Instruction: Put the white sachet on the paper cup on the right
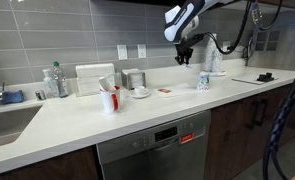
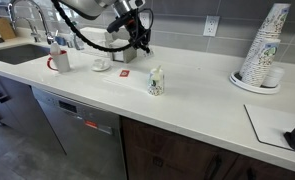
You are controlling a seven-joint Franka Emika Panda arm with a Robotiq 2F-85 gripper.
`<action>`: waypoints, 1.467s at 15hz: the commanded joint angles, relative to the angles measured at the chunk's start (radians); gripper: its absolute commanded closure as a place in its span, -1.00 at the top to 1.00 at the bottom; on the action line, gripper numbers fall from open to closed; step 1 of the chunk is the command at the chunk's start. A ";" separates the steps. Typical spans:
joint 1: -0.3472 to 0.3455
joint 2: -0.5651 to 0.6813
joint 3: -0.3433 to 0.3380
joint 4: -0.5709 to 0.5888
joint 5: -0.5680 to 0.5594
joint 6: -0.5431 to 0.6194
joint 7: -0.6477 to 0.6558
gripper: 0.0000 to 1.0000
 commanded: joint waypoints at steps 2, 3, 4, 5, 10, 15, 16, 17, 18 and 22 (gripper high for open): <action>0.027 -0.116 -0.016 -0.115 -0.121 -0.095 0.116 -0.97; 0.027 -0.127 -0.015 -0.124 -0.142 -0.121 0.139 -0.97; 0.026 -0.137 -0.012 -0.132 -0.164 -0.143 0.161 -0.97; 0.023 -0.144 -0.011 -0.143 -0.193 -0.152 0.189 -0.97; -0.015 -0.125 0.022 -0.112 -0.213 -0.164 0.214 -0.89; -0.016 -0.114 0.024 -0.097 -0.205 -0.193 0.213 -0.97; -0.012 -0.101 0.020 -0.081 -0.215 -0.216 0.230 -0.97; -0.011 -0.094 0.020 -0.072 -0.216 -0.236 0.232 -0.97; -0.012 -0.087 0.021 -0.064 -0.215 -0.252 0.232 -0.97; -0.007 -0.037 0.013 -0.003 -0.223 -0.350 0.283 -0.97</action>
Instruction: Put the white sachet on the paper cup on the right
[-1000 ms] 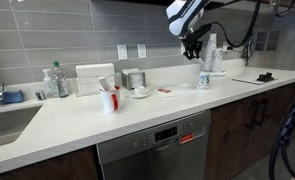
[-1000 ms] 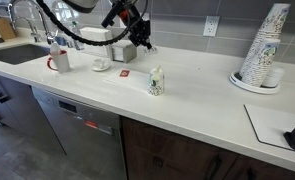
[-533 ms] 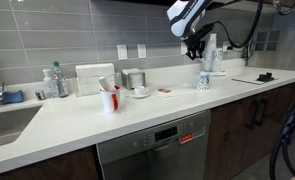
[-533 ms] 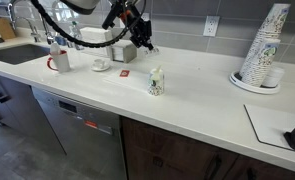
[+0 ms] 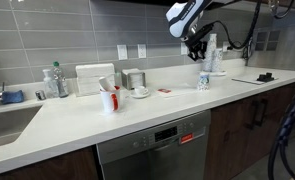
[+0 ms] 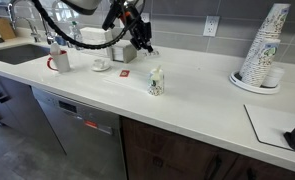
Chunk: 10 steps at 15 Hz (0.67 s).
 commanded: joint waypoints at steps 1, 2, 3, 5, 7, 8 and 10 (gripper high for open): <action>-0.006 0.070 0.005 0.087 -0.021 -0.098 0.075 -0.97; -0.006 0.090 0.003 0.110 -0.016 -0.117 0.099 -0.97; -0.008 0.107 0.004 0.131 -0.010 -0.132 0.115 -0.97; -0.008 0.145 0.002 0.175 -0.003 -0.163 0.149 -0.97; -0.012 0.184 0.001 0.224 0.011 -0.193 0.174 -0.97; -0.015 0.203 0.001 0.249 0.015 -0.213 0.182 -0.97; -0.019 0.242 -0.001 0.298 0.022 -0.245 0.195 -0.97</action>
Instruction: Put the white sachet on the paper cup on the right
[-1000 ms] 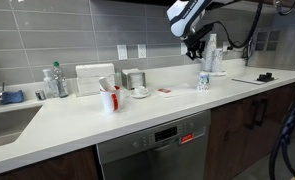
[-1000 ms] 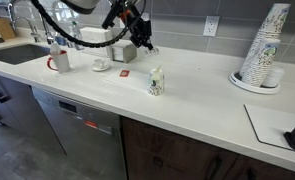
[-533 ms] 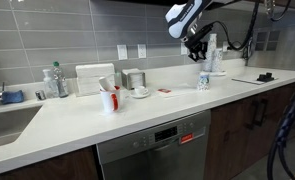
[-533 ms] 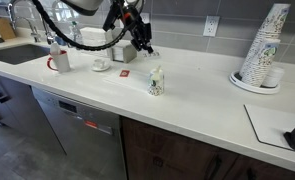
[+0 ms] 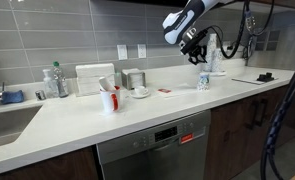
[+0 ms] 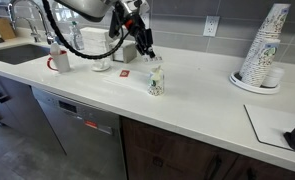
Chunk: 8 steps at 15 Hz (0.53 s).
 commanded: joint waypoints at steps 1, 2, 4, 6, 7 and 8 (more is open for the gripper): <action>-0.018 0.095 0.001 0.131 0.026 -0.083 0.022 -0.97; -0.021 0.112 0.001 0.154 0.032 -0.093 0.027 -0.97; -0.032 0.141 0.004 0.197 0.051 -0.106 0.017 -0.97; -0.034 0.170 0.000 0.240 0.064 -0.120 0.016 -0.97; -0.035 0.184 -0.003 0.259 0.070 -0.130 0.020 -0.97; -0.035 0.199 -0.006 0.280 0.075 -0.145 0.020 -0.97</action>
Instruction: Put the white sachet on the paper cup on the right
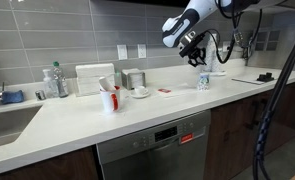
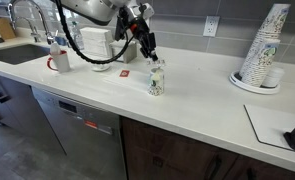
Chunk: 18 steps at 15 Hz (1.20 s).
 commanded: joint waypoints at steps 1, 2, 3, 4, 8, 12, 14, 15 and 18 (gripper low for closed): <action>-0.012 0.084 -0.007 0.126 0.046 -0.079 0.000 -0.97; -0.013 0.096 -0.008 0.144 0.055 -0.091 0.001 -0.97; -0.014 0.110 -0.011 0.165 0.065 -0.106 0.006 -0.97; -0.014 0.122 -0.015 0.182 0.072 -0.117 0.009 -0.97; -0.020 0.170 -0.029 0.249 0.098 -0.147 0.023 -0.97; -0.032 0.204 -0.037 0.300 0.127 -0.143 0.029 -0.97; -0.042 0.213 -0.024 0.316 0.126 -0.143 0.032 -0.97; -0.044 0.219 -0.024 0.326 0.127 -0.144 0.031 -0.97; -0.047 0.233 -0.024 0.350 0.129 -0.147 0.030 -0.97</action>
